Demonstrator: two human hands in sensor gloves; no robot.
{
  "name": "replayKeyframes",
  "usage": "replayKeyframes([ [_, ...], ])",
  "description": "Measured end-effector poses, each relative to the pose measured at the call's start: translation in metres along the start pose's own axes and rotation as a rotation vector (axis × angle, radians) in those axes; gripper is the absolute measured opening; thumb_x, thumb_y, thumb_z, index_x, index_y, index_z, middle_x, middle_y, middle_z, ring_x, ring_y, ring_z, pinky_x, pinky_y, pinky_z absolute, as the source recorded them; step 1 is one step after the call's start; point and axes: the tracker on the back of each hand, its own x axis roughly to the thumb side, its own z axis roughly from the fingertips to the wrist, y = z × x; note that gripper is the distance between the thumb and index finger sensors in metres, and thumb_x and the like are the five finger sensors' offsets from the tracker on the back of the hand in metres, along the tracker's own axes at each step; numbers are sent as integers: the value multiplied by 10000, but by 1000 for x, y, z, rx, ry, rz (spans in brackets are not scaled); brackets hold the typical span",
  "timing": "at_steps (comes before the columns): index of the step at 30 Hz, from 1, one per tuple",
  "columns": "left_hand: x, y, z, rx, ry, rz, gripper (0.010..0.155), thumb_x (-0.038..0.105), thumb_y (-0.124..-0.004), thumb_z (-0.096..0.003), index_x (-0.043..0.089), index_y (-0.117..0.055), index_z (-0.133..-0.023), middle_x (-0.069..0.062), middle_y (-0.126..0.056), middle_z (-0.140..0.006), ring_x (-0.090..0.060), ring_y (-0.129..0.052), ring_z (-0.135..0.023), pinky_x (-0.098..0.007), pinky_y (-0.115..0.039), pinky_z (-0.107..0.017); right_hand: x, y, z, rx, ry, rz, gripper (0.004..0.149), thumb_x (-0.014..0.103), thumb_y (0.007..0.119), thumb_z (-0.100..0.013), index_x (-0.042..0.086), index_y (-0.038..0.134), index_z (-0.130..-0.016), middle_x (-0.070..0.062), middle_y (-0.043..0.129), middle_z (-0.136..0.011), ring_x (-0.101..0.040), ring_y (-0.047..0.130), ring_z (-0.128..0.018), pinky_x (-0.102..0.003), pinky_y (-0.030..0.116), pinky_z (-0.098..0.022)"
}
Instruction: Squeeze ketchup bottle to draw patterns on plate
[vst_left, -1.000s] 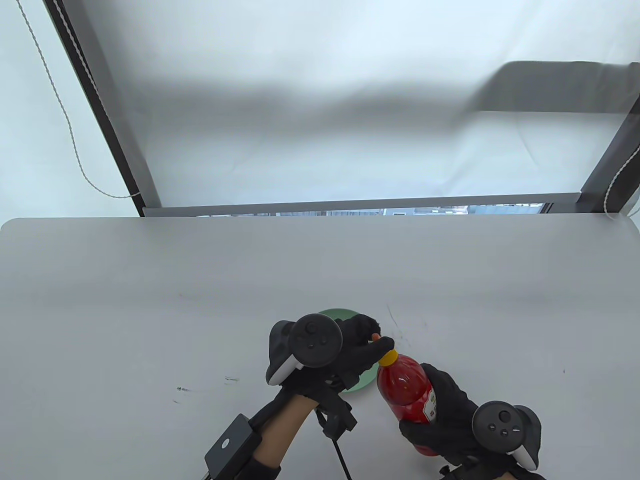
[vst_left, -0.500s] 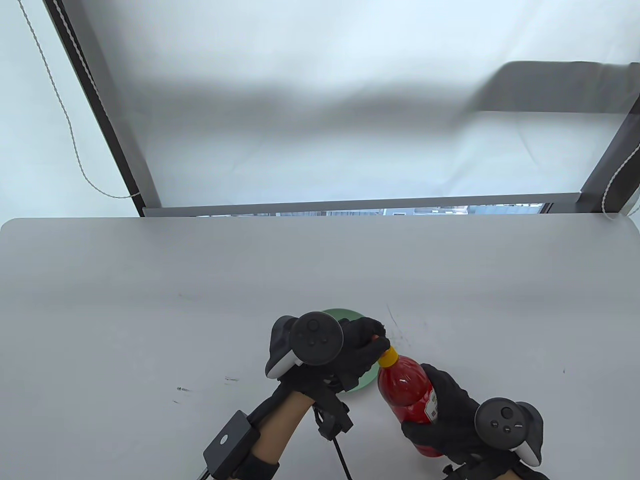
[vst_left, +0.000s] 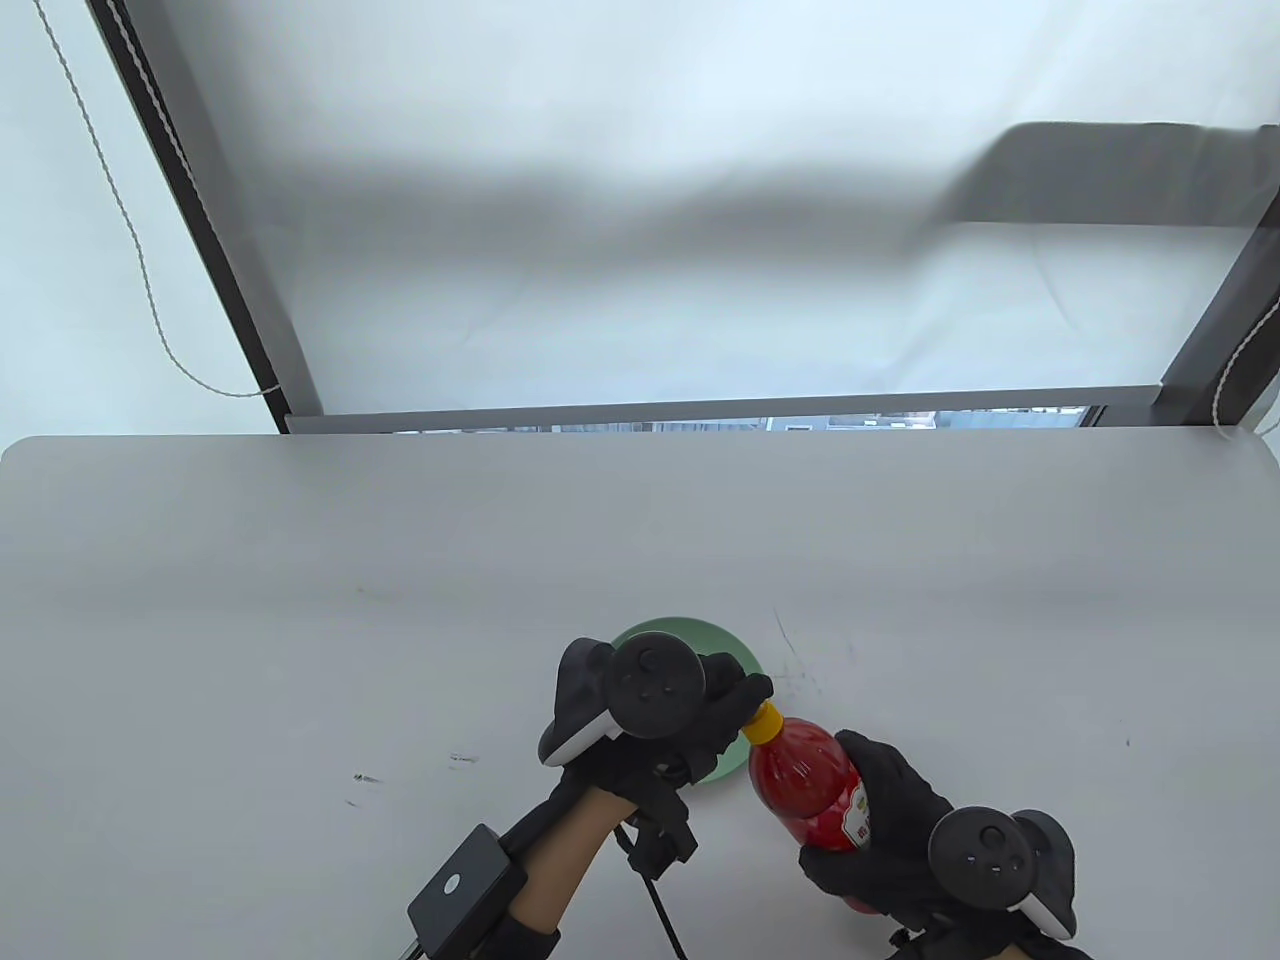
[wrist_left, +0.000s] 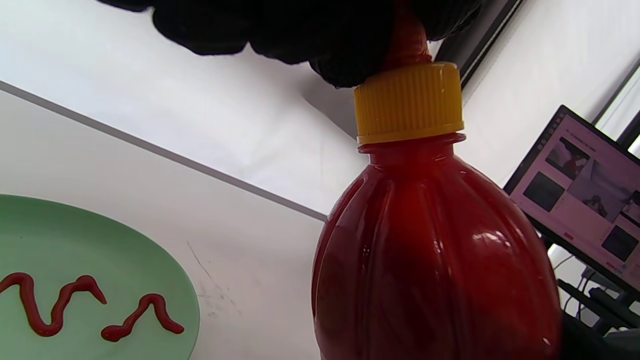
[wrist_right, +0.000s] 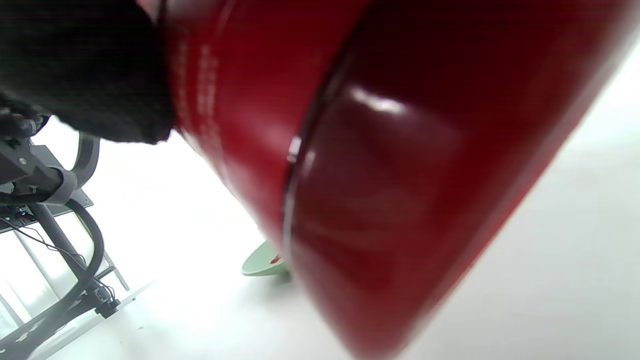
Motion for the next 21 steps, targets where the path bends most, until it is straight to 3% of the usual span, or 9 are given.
replayKeyframes([
  [8,1,-3,0,-19,-90,95,426,411,-675,-603,59,-877,-733,-64,-921,-405,-288,-900,-490,-586,-732,-460,-5,-2,0,38,-33,-65,1056,609,995,-436,48,491,-1176,-282,678,-1100,-442,838,-938,-619,783,-709],
  [12,1,-3,1,11,-18,21,444,453,-657,-602,92,-873,-745,-14,-952,-409,-267,-928,-472,-562,-757,-433,-5,-2,0,25,-20,-21,1061,615,990,-437,44,489,-1178,-284,677,-1101,-441,836,-940,-613,781,-710],
  [17,-5,-4,2,18,79,0,542,550,-592,-595,118,-910,-676,11,-962,-332,-250,-951,-382,-544,-787,-357,-1,1,0,18,-13,61,1063,614,990,-438,40,487,-1177,-288,676,-1099,-447,830,-943,-615,774,-712],
  [21,-9,-5,0,-88,217,-9,591,592,-549,-591,127,-909,-648,27,-963,-303,-238,-961,-339,-535,-801,-318,1,4,-1,20,-17,96,1060,616,989,-438,39,493,-1175,-290,679,-1097,-449,827,-940,-614,772,-712],
])
